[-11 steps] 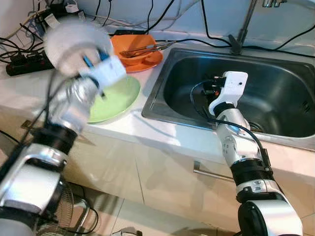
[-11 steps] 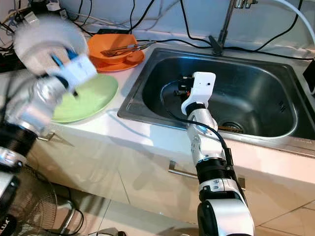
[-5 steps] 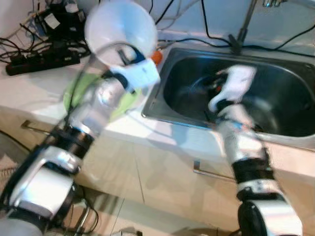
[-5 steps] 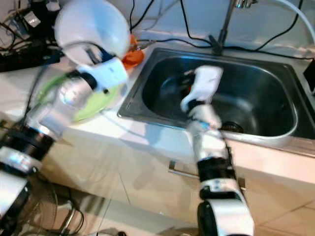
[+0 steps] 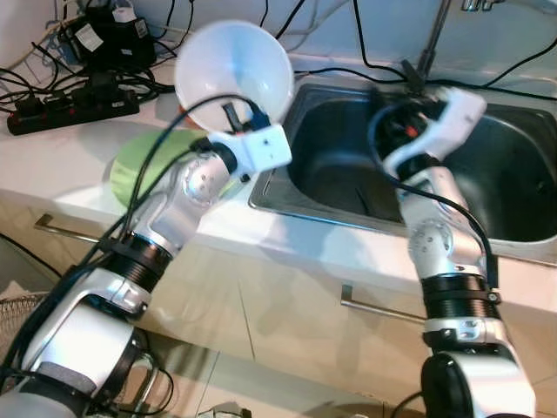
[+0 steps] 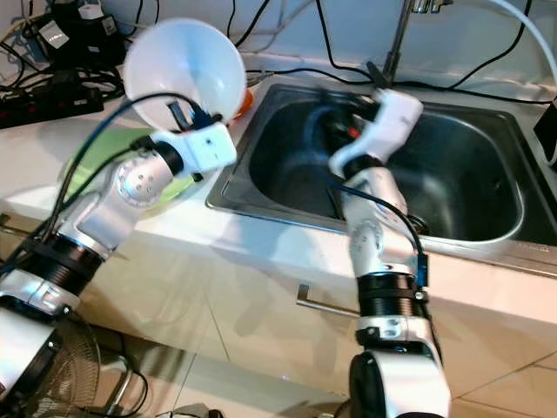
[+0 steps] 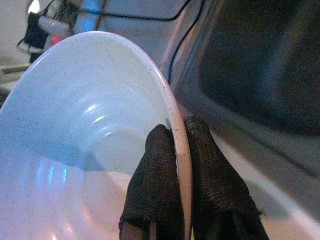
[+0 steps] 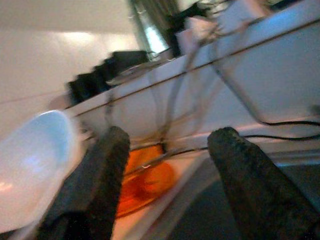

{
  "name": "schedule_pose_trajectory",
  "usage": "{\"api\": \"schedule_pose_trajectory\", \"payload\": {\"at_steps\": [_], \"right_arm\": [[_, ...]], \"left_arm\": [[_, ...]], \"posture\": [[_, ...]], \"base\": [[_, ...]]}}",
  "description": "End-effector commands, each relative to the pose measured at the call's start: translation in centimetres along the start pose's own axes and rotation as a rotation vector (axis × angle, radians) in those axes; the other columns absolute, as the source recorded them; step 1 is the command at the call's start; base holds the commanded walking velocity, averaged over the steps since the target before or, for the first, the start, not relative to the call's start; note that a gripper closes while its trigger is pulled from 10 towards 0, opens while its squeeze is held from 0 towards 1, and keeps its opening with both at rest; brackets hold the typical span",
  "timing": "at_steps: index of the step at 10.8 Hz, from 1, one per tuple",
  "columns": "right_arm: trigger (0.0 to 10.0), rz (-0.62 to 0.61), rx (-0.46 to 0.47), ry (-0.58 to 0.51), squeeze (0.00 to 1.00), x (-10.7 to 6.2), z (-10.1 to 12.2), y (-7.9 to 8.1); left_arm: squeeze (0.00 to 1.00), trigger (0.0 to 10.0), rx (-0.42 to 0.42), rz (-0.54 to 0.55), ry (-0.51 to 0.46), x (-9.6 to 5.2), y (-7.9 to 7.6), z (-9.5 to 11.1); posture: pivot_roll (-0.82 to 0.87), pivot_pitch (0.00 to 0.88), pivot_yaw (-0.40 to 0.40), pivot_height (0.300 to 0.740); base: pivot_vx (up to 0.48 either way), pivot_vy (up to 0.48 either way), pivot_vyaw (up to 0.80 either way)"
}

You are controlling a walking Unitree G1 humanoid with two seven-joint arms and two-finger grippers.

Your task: Kitchen organization

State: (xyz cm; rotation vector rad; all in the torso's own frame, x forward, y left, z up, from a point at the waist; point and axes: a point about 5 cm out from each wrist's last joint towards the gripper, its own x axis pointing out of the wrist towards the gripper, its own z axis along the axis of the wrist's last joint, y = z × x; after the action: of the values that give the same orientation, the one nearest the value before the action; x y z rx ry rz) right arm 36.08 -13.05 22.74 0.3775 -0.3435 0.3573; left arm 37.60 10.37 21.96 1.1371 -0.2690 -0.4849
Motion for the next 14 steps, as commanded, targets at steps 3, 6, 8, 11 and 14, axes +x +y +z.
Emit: {"api": "schedule_pose_trajectory", "payload": {"at_steps": [3,6,8,11,14], "right_arm": [[10.0,0.158,0.024,0.0,0.0,0.0,0.4,2.5],[10.0,0.166,0.039,0.003,0.0,0.0,0.3,2.8],[10.0,0.128,0.042,0.012,0.0,0.0,0.0,2.5],[10.0,0.068,0.046,0.026,0.0,0.1,-0.3,1.8],[10.0,0.001,0.044,0.046,0.0,0.2,-0.6,0.9]], "left_arm": [[0.0,10.0,0.016,-0.07,-0.133,0.1,-0.9,2.1],[0.0,10.0,0.022,-0.079,-0.198,0.1,-1.1,3.1],[0.0,10.0,0.042,-0.056,-0.242,-0.1,-0.9,3.6],[0.0,10.0,0.079,-0.051,-0.29,-0.8,-1.0,3.9],[0.0,10.0,0.099,-0.064,-0.293,-1.3,-1.4,3.8]], "posture": [[0.08,0.0,0.051,0.74],[0.08,0.0,0.05,0.74],[0.08,0.0,0.049,0.74],[0.09,0.0,0.048,0.74],[0.09,0.0,0.044,0.74]], "base": [[0.0,0.0,0.0],[0.0,0.0,0.0],[0.0,0.0,0.0],[0.0,0.0,0.0],[0.0,0.0,0.0]]}}
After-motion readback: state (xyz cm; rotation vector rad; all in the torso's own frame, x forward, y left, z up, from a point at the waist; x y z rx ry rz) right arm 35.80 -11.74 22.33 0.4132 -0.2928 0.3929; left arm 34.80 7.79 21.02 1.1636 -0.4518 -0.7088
